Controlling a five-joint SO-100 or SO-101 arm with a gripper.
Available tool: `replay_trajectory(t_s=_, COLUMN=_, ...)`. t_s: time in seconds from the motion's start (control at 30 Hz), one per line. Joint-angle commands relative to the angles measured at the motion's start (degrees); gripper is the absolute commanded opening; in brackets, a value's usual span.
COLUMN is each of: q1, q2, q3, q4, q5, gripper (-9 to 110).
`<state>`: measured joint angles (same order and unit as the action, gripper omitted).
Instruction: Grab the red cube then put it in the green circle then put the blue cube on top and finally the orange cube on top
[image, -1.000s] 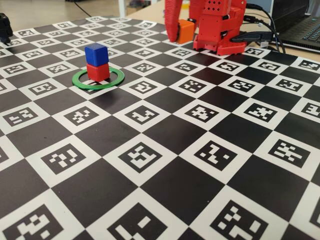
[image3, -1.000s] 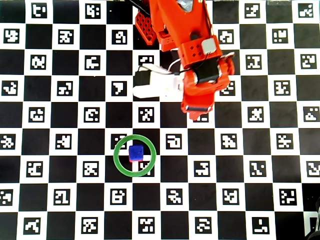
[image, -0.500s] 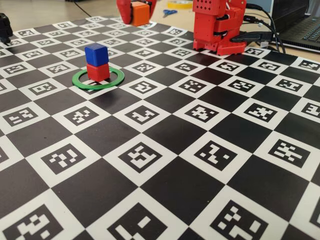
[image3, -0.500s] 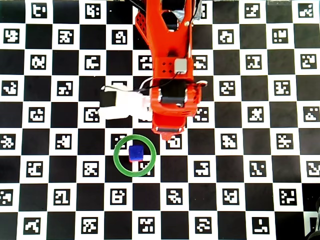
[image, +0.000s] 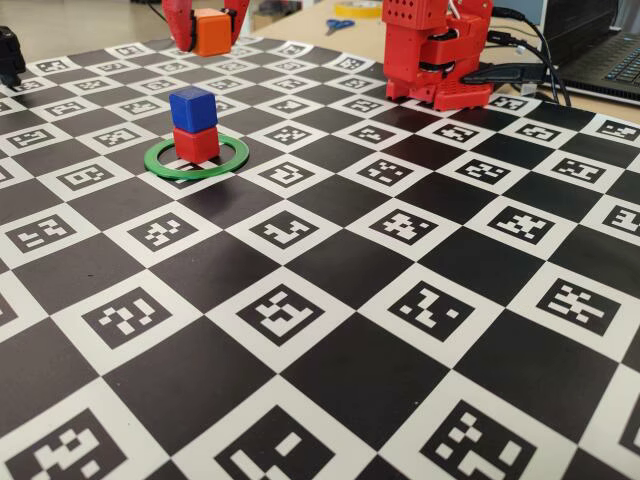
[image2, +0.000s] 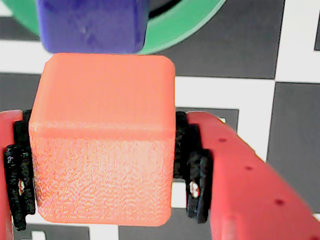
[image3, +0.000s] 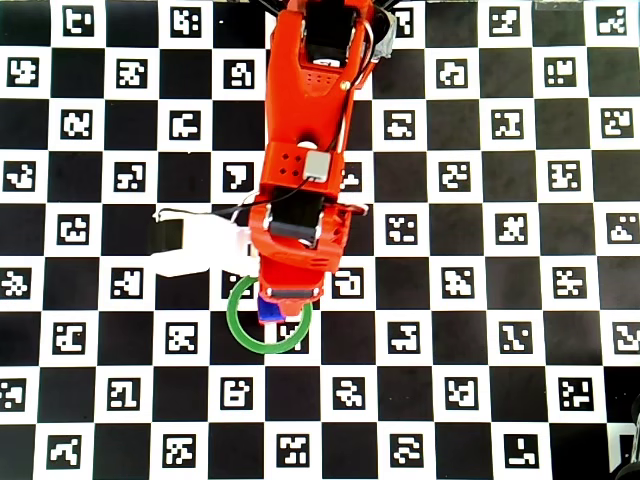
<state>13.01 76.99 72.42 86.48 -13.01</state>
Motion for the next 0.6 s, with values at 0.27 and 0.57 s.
replay_trajectory(t_s=0.27, q1=1.76, q2=-2.37, q3=-8.17, q4=-1.41, q5=-1.32, gripper=-2)
replay_trajectory(t_s=0.57, q1=1.93, q2=-4.57, q3=-8.61, q4=-1.85, q5=-1.32, gripper=-2)
